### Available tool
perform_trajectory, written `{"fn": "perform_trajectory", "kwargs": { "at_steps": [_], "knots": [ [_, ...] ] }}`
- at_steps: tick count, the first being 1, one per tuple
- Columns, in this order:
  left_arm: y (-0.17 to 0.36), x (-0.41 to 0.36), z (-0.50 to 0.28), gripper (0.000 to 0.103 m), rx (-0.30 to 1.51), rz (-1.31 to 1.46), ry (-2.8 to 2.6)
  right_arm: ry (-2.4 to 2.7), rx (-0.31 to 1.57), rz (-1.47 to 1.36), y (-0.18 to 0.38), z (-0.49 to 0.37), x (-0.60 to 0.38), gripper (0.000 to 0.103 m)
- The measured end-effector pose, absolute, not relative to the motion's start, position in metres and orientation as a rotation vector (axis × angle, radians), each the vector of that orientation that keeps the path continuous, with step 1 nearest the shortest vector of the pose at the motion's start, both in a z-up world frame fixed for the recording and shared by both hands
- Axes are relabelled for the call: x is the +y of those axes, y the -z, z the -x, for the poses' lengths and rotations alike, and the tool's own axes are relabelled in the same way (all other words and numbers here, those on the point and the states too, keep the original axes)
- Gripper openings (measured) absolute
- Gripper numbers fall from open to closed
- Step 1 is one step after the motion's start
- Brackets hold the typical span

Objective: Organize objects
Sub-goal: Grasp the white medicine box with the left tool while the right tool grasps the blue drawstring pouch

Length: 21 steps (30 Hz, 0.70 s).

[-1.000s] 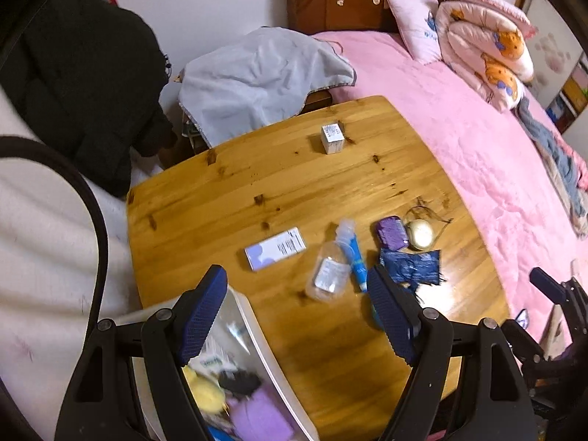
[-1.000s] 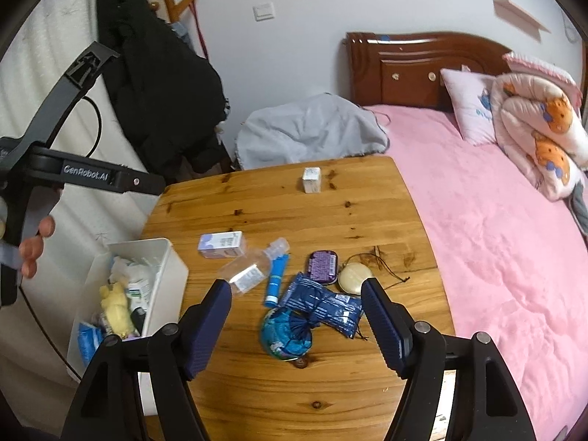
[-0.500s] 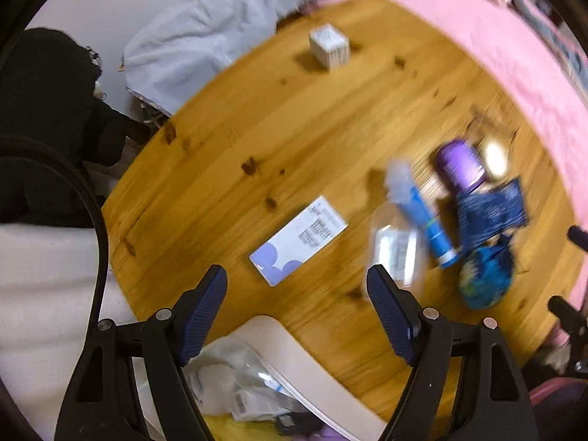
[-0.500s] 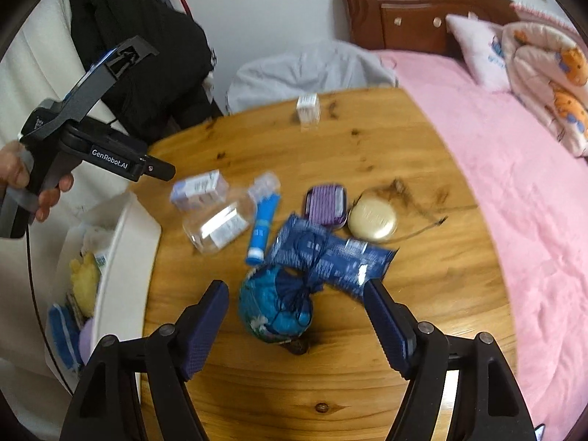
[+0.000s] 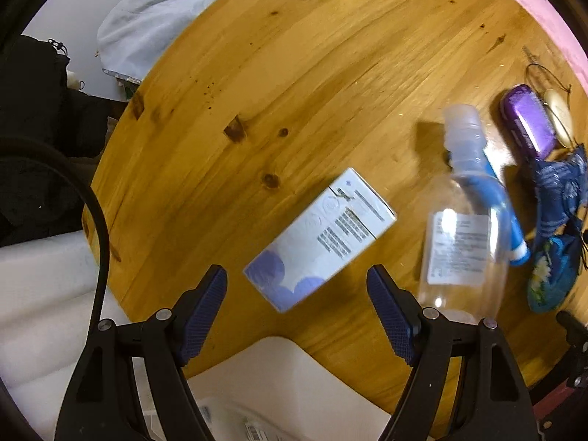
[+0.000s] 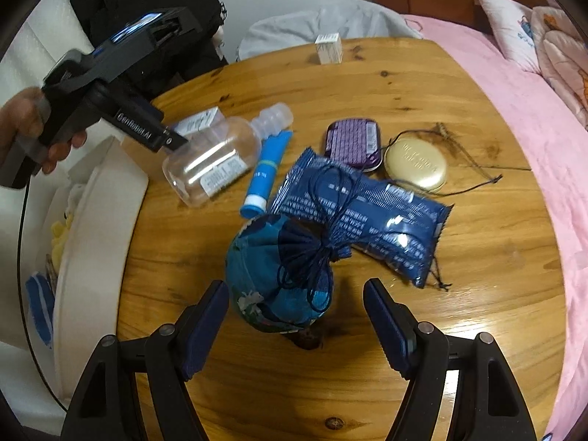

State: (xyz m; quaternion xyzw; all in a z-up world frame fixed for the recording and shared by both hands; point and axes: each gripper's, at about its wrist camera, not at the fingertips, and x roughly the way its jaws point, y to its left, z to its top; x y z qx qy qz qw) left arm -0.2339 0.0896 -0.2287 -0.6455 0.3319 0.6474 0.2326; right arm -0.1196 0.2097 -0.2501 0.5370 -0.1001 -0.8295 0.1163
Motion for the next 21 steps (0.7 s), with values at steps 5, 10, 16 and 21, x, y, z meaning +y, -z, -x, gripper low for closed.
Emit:
{"fn": "perform_trajectory", "kwargs": {
  "at_steps": [5, 10, 16, 21],
  "knots": [
    [0.242, 0.097, 0.248, 0.081, 0.911, 1.805, -1.760, 2.415, -0.276, -1.585, 0.259, 0.120, 0.205, 0.077],
    [0.249, 0.103, 0.248, 0.081, 0.919, 1.811, -1.738, 2.417, -0.312, -1.573, 0.263, 0.124, 0.203, 0.077],
    [0.250, 0.109, 0.245, 0.079, 0.900, 1.812, -1.728, 2.428, -0.303, -1.552, 0.263, 0.128, 0.197, 0.077],
    [0.246, 0.112, 0.241, 0.055, 0.843, 1.822, -1.710, 2.429, -0.266, -1.529, 0.263, 0.130, 0.193, 0.067]
  ]
}}
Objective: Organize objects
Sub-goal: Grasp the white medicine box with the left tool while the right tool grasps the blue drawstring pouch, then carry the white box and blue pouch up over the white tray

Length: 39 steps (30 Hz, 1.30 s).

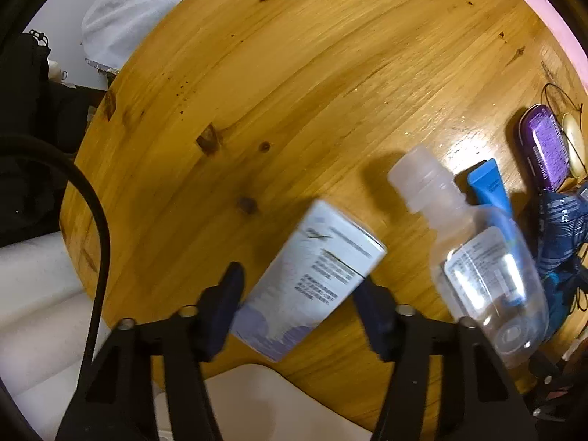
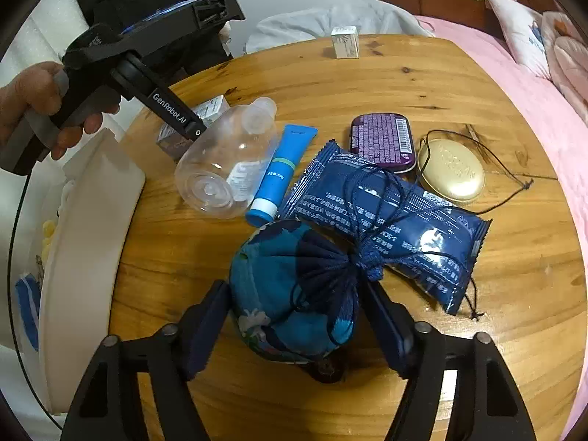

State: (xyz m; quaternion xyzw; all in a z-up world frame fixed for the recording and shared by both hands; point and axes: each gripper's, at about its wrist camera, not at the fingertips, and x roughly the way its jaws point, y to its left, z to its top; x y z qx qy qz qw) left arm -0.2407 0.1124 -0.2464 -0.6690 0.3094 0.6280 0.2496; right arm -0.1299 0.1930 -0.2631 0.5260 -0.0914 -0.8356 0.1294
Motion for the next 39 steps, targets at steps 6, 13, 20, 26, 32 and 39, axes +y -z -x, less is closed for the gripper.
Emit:
{"fn": "perform_trajectory", "kwargs": {
  "at_steps": [6, 13, 20, 26, 32, 39],
  "knots": [
    [0.241, 0.112, 0.231, 0.038, 0.779, 1.851, -1.713, 2.423, -0.170, -1.506, 0.258, 0.127, 0.187, 0.054],
    [0.215, 0.105, 0.215, 0.038, 0.651, 1.871, -1.727, 2.421, -0.170, -1.498, 0.242, 0.120, 0.188, 0.054],
    [0.174, 0.086, 0.186, 0.038, 0.499, 1.840, -1.772, 2.463, -0.179, -1.439, 0.208, 0.111, 0.186, 0.053],
    [0.133, 0.054, 0.176, 0.038, 0.371, 1.772, -1.842, 2.499, -0.202, -1.362, 0.170, 0.102, 0.180, 0.053],
    [0.085, 0.003, 0.167, 0.038, 0.264, 1.692, -1.943, 2.542, -0.198, -1.272, 0.130, 0.095, 0.172, 0.053],
    [0.045, -0.050, 0.142, 0.038, 0.121, 1.630, -2.063, 2.594, -0.171, -1.148, 0.084, 0.088, 0.160, 0.053]
  ]
}}
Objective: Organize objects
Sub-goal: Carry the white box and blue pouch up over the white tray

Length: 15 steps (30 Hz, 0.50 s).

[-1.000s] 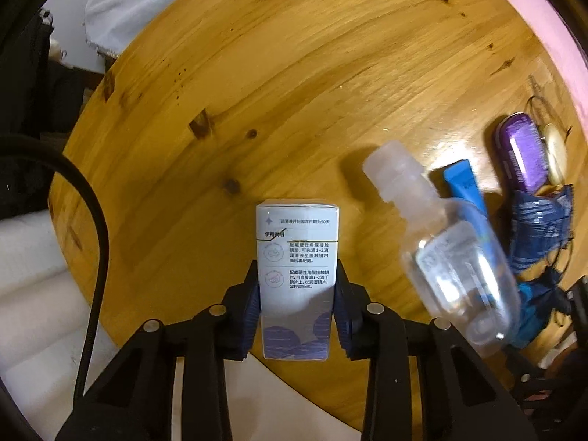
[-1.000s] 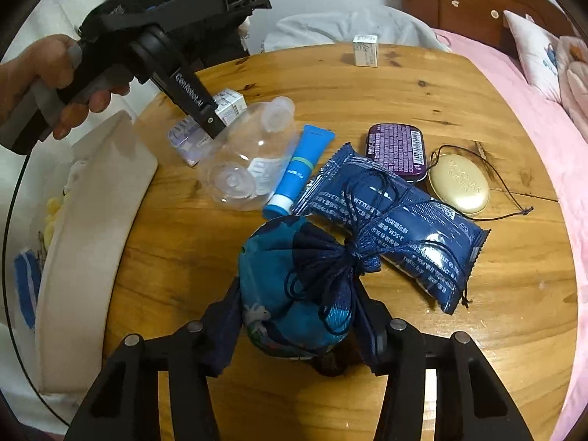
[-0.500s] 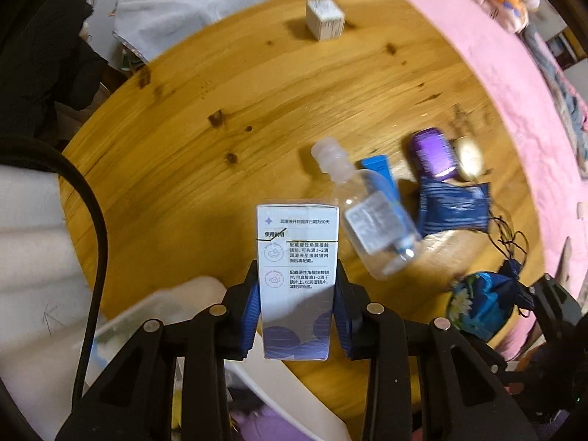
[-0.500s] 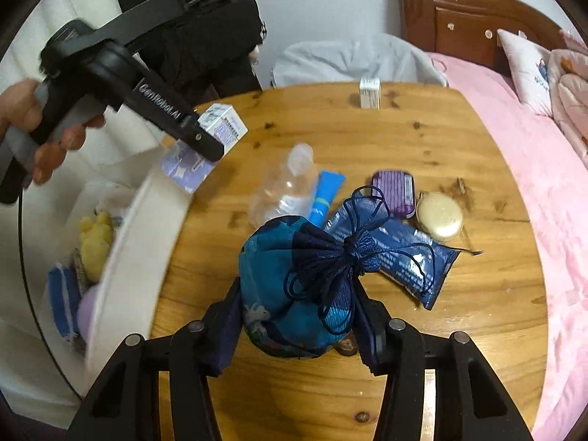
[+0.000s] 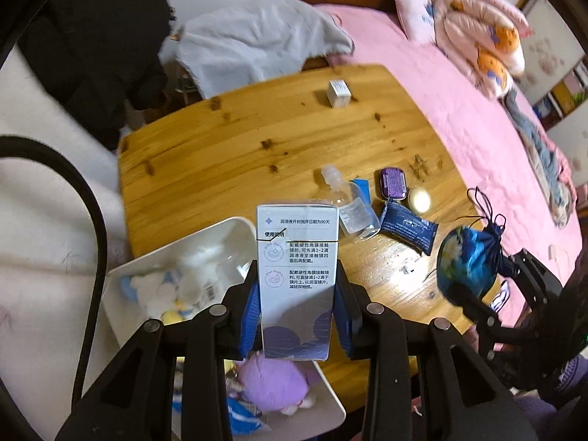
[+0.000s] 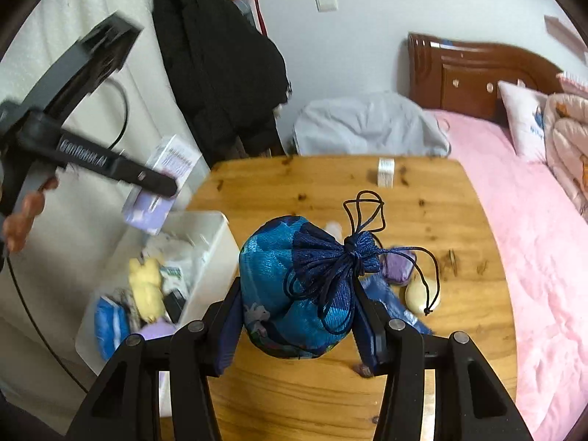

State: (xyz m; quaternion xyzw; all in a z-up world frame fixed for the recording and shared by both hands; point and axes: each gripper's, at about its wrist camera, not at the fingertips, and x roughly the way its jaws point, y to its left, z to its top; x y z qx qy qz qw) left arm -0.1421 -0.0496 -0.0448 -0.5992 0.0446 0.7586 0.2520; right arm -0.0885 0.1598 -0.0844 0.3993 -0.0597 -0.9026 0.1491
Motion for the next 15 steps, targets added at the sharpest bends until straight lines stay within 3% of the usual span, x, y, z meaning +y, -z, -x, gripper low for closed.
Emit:
{"fn": "perform_trajectory", "kwargs": {
  "at_steps": [15],
  "knots": [
    [0.021, -0.137, 0.104, 0.038, -0.152, 1.573, -2.182, 2.550, -0.039, -0.824, -0.020, 0.089, 0.101, 0.053]
  ]
}}
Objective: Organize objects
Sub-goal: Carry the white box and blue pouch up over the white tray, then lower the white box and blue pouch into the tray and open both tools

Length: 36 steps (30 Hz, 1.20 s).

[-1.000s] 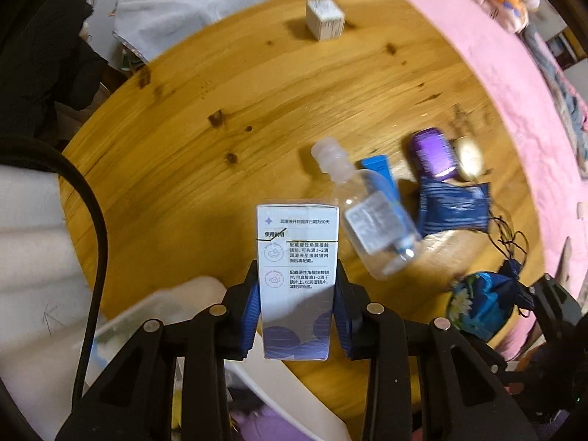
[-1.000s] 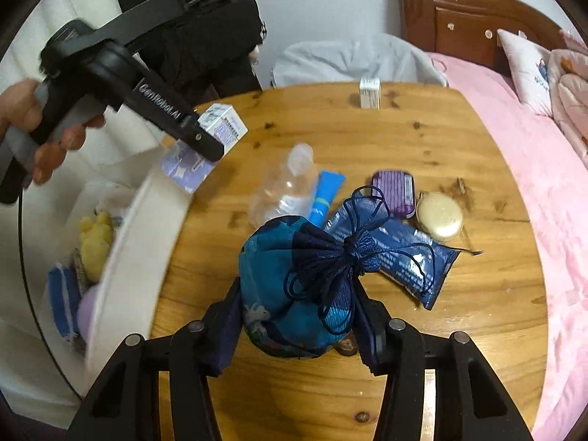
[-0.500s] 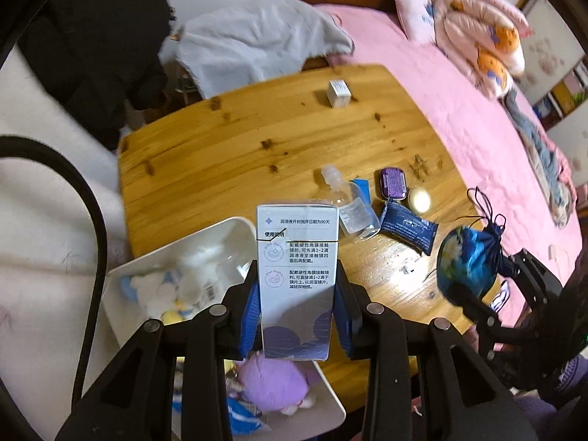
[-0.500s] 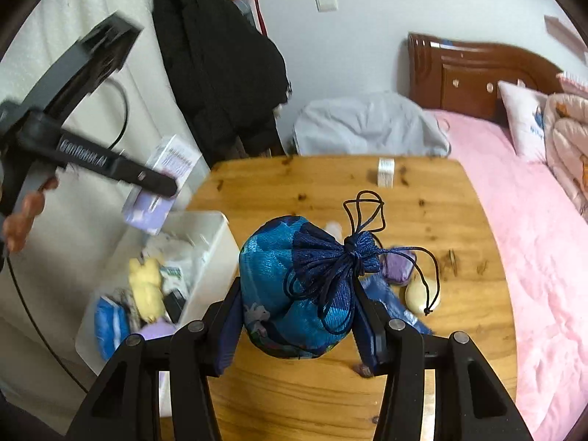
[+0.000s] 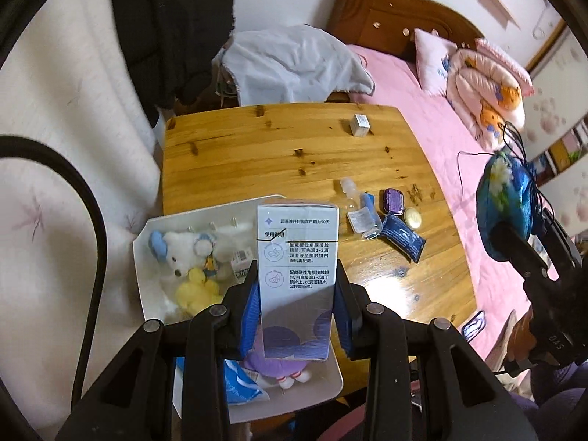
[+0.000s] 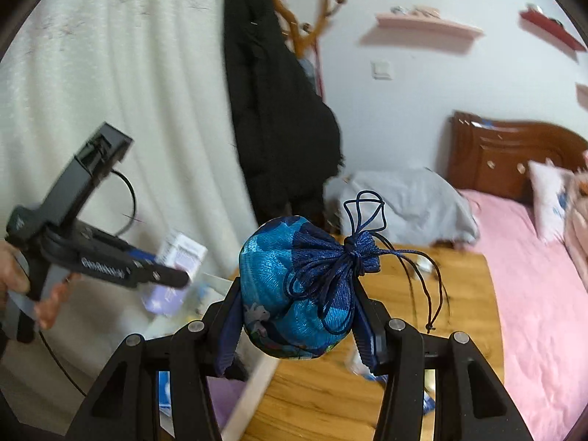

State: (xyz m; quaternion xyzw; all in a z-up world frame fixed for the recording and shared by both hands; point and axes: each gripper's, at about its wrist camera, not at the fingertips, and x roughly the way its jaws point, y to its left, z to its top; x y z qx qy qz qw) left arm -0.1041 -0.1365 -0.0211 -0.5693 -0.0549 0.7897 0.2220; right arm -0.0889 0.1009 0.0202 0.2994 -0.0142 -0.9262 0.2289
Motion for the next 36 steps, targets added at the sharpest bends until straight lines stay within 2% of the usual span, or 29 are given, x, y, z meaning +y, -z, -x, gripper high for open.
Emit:
{"fn": "perform_trajectory", "kwargs": {
  "at_steps": [8, 22, 36],
  "knots": [
    [0.027, -0.163, 0.078, 0.038, -0.300, 1.570, -2.205, 2.449, 0.017, -0.788, -0.029, 0.106, 0.054, 0.053],
    [0.066, -0.190, 0.048, 0.038, -0.390, 1.662, -2.284, 2.289, 0.116, -0.903, 0.006, 0.114, -0.016, 0.053],
    [0.082, -0.189, 0.037, 0.038, -0.464, 1.705, -2.248, 2.227, 0.160, -1.050, 0.034, 0.125, -0.047, 0.054]
  ]
}}
